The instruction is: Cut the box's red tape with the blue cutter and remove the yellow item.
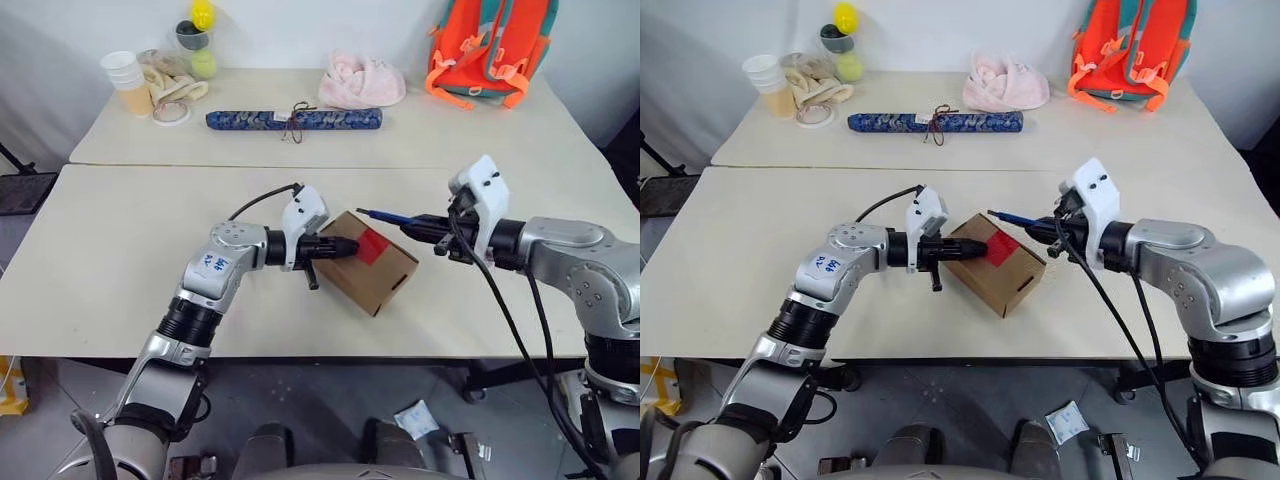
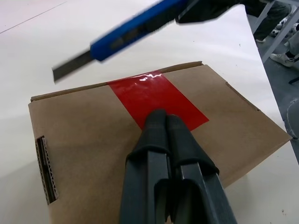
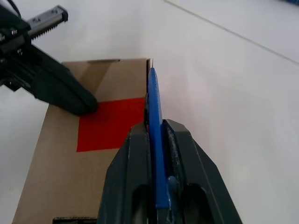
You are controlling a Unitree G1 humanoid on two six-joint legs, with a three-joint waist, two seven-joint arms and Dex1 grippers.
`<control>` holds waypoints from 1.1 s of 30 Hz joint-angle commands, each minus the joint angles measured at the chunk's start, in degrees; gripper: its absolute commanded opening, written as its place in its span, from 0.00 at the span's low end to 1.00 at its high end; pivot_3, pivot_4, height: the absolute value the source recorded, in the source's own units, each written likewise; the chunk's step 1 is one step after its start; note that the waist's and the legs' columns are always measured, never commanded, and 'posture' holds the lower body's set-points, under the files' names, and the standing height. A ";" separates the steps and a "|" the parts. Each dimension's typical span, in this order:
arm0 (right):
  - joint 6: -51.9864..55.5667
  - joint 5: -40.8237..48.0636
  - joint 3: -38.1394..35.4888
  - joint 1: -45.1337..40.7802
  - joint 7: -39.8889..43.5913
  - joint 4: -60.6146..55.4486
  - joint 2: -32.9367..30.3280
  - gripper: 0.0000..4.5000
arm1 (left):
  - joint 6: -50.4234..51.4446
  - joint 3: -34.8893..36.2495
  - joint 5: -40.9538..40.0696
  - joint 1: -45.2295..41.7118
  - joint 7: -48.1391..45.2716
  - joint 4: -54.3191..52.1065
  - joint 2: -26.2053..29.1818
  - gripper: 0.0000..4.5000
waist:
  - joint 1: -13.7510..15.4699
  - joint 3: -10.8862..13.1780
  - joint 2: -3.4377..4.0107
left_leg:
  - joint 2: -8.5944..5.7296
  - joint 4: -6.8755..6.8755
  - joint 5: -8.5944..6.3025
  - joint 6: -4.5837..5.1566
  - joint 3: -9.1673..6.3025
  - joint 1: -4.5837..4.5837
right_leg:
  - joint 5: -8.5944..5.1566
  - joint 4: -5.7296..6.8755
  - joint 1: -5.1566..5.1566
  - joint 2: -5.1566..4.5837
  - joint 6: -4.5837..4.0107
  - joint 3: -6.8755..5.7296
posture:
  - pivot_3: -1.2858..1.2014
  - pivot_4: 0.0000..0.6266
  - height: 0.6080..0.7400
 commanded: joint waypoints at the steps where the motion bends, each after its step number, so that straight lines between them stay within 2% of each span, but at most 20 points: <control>1: -1.00 -0.17 -0.58 0.11 0.42 -2.32 -0.41 0.03 | 0.80 -0.70 0.91 0.60 -0.08 -0.48 0.80 0.00 | 0.00 0.00 0.00 | 0.00 0.00 0.00 0.00 0.00 0.00 | 0.00 0.00 0.00 0.00 0.00 0.00 | 0.52 0.24 1.00; 16: -0.41 -0.97 0.39 1.36 1.05 -2.91 -1.07 0.03 | 0.98 -0.71 0.99 0.24 -0.24 -0.39 1.18 0.00 | -0.04 0.00 0.00 | 0.00 0.00 0.00 0.00 0.00 0.00 | 0.00 0.00 0.00 0.00 0.00 0.00 | 0.52 0.24 1.00; 25: -1.69 -0.12 -2.75 -1.40 0.56 -2.22 0.74 0.03 | 1.11 -0.78 1.01 0.12 -0.57 -0.23 1.40 0.00 | -0.10 0.00 0.00 | 0.00 0.00 0.00 0.00 0.00 0.00 | 0.00 0.00 -0.01 0.00 0.00 0.00 | 0.52 0.24 1.00; 33: -1.26 -0.05 -2.05 -1.14 1.00 -2.80 0.53 0.03 | 1.35 -0.83 1.00 0.21 -0.53 -0.49 1.40 0.00 | -0.06 0.00 0.00 | 0.00 0.00 0.00 0.00 0.01 0.01 | 0.00 0.01 -0.01 0.00 0.00 0.01 | 0.52 0.24 1.00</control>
